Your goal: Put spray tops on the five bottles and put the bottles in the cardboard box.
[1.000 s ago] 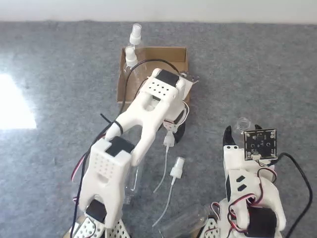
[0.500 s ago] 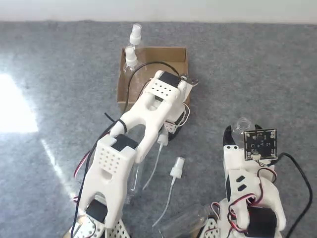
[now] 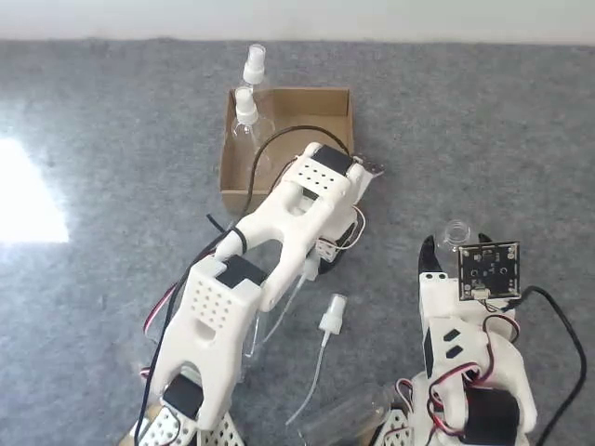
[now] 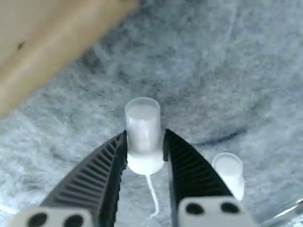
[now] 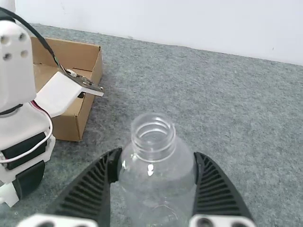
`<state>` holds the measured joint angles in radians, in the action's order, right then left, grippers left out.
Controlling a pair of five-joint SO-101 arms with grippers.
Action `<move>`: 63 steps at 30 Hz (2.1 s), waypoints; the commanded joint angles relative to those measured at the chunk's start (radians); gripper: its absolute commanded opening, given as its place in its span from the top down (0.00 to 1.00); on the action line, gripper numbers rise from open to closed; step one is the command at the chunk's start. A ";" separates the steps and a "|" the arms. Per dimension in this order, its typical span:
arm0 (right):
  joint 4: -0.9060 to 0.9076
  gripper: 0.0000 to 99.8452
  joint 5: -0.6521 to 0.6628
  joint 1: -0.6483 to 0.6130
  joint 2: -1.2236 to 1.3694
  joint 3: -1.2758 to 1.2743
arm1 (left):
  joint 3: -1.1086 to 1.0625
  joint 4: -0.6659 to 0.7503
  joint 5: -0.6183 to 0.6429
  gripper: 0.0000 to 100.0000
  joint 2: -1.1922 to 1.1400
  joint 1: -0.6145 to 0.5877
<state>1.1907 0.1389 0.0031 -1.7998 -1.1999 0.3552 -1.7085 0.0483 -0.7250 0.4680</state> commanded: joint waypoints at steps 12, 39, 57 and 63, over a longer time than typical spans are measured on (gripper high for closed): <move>-0.005 0.91 -0.003 0.012 -0.012 0.061 | 0.004 -0.046 0.012 0.99 0.075 0.009; -0.024 0.91 -0.003 0.007 -0.008 0.057 | -0.458 0.140 0.003 0.99 0.835 0.009; -0.024 0.91 0.040 -0.205 0.001 0.029 | -0.812 0.348 0.012 0.99 1.358 -0.015; -0.027 0.91 0.066 -0.340 0.002 -0.003 | -0.817 0.356 0.034 0.99 1.455 -0.130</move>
<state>1.1891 0.1665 -0.2731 -1.7998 -1.1999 -0.4672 -1.3802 0.0453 0.6452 0.3989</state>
